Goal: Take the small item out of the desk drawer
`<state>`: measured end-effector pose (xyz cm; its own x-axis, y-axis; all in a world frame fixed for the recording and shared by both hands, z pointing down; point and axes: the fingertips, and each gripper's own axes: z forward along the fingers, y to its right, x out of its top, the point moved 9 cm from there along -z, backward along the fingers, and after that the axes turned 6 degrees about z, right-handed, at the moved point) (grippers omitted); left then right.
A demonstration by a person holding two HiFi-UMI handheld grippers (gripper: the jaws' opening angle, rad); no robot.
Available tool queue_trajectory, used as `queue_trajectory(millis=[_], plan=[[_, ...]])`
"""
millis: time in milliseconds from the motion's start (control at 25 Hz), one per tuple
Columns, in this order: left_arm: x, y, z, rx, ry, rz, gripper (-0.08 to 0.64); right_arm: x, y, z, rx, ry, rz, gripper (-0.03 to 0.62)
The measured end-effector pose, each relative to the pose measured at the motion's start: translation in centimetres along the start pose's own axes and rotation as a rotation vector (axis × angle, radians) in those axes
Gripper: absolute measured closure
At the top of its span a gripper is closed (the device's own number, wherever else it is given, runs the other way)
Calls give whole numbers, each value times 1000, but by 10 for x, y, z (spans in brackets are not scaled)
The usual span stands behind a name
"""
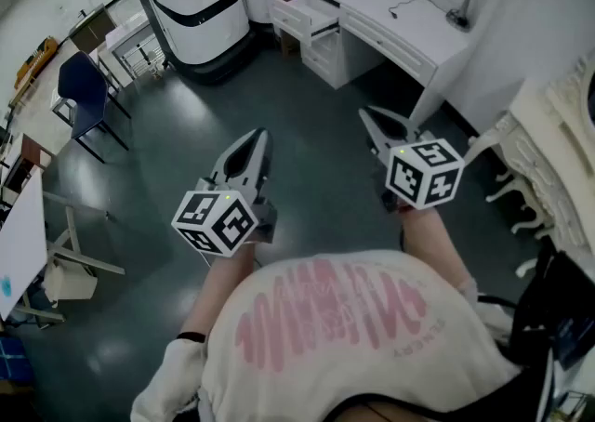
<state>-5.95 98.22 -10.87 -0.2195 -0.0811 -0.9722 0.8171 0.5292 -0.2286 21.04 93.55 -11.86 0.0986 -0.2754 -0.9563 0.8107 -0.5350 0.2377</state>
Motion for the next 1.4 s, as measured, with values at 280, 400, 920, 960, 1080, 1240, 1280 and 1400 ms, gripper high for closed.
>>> queue_trajectory(millis=[280,400,920,960,1080,1240,1280,1400], plan=[[-6,-15,0,-10,-11,-6,531,-10,1,12,-1,-3,48,575],[-13,-25,-8,-13,-5,-16,531,-26,-6,17,-6,-28,66,575],[-49,-92,88,-36,-115,-97,531,-40,72,108,-63,-93,148,575],[-48,-98,100,-41,-102,-97,531,-37,80,119,-61,-88,142,575],[-38,-118,140,-41,-82,-73,531,-21,108,153,-60,-76,128,575],[-27,-143,200,-47,-61,-53,531,10,148,201,-50,-59,118,575],[-27,-151,215,-43,-50,-52,531,17,158,213,-42,-55,108,575],[-26,-169,257,-29,-28,-59,531,33,183,245,-24,-49,82,575]])
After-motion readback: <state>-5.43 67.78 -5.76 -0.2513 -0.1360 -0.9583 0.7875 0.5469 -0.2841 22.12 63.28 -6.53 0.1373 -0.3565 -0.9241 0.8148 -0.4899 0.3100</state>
